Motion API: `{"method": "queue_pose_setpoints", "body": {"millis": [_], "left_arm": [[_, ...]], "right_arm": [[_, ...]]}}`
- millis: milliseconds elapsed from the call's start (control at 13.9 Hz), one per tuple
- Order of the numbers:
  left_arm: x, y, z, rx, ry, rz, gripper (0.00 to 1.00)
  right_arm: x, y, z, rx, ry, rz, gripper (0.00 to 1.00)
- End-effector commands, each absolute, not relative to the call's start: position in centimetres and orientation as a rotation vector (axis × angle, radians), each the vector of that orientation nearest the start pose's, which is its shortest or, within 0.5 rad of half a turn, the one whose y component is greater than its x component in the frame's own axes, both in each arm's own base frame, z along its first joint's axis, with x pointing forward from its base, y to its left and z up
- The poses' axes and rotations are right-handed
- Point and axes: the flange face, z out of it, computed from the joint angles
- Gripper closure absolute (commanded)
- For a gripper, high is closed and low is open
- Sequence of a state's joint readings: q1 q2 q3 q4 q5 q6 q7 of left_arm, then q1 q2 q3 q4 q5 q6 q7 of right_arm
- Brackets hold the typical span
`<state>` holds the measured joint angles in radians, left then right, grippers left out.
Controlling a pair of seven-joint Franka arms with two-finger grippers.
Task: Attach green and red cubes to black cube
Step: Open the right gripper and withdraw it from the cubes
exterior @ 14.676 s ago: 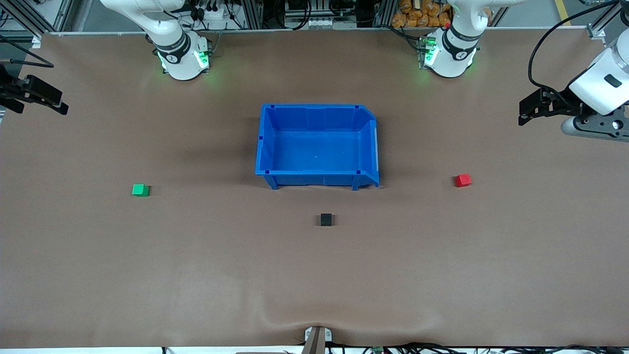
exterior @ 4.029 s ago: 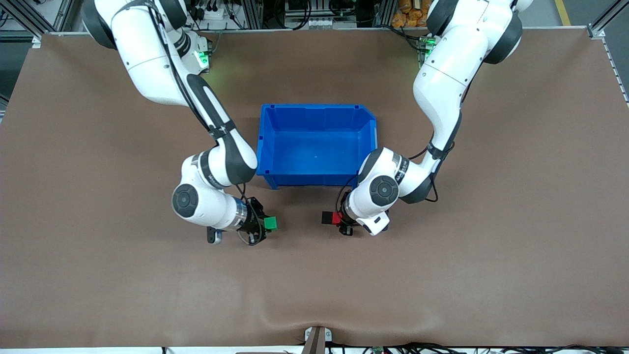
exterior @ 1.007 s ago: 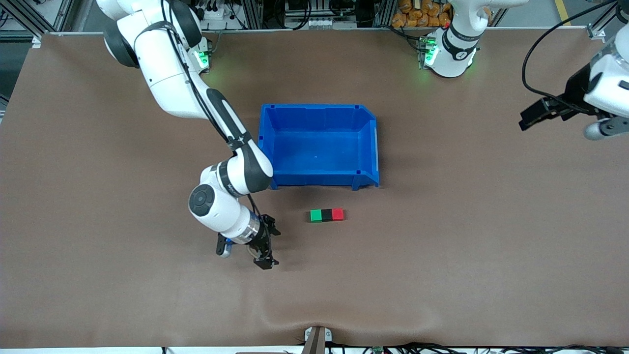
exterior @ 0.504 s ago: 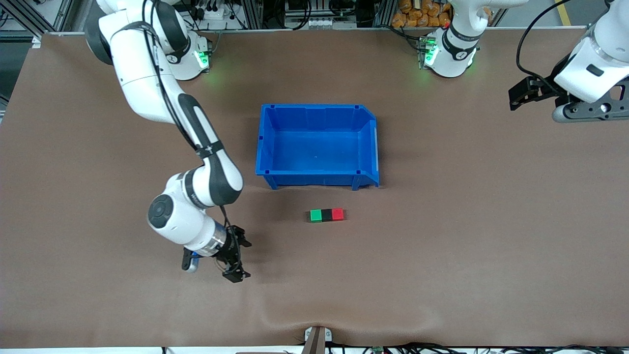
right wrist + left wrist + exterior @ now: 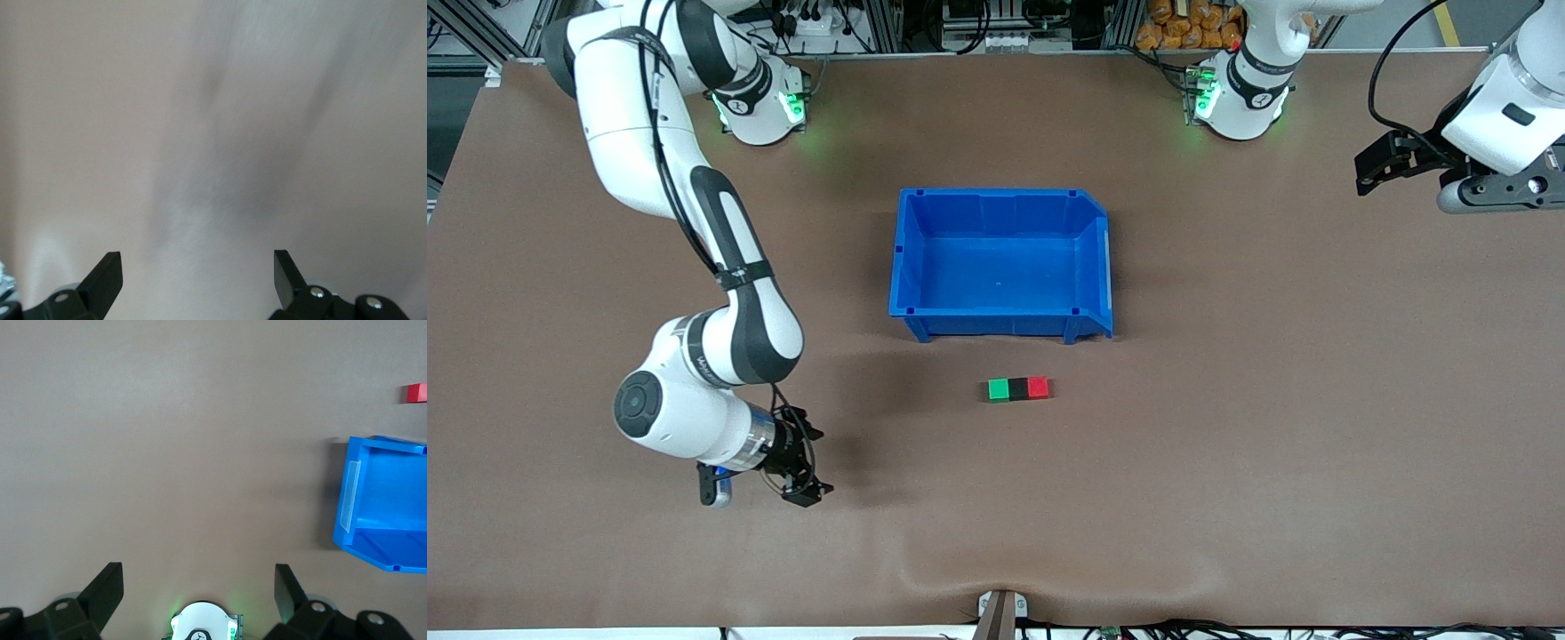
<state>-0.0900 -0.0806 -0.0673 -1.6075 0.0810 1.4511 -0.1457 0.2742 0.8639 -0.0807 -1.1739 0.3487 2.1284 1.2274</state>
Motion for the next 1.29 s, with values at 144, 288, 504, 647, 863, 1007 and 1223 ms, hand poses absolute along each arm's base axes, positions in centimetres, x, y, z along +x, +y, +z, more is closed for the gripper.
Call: {"method": "queue_pose_setpoints", "body": {"millis": [144,288,504,647,863,1007,1223], "left_arm": [[51.4,-7.2,64.5,-3.04,0.004,0.093,0.0],[51.3,-7.6,64.7,-3.037,0.014,0.084,0.0],[51.5,-7.1,64.6,-3.037,-0.002,0.087,0.0],[51.5,-7.1,64.6,-3.033,-0.005,0.088,0.0],[51.5,-7.1,64.6,-3.031,0.0,0.09,0.0],[51.5,-7.1,64.7,-3.032,0.0,0.083,0.0],[51.4,-7.1,64.8,-3.032,0.002,0.083,0.0]], "right_arm": [[74.2,13.7,32.3,-2.628,1.427,0.155,0.0],[74.0,11.2,35.4,-2.678,1.308,0.152,0.0],[72.5,7.9,37.9,-2.771,1.138,0.275,0.0],[71.9,5.2,40.2,-2.783,1.08,0.286,0.0],[70.5,2.8,43.0,-2.813,0.984,0.355,0.0],[69.7,0.6,44.2,-2.823,0.928,0.379,0.0],[68.3,-0.7,46.5,-2.855,0.876,0.403,0.0]]}}
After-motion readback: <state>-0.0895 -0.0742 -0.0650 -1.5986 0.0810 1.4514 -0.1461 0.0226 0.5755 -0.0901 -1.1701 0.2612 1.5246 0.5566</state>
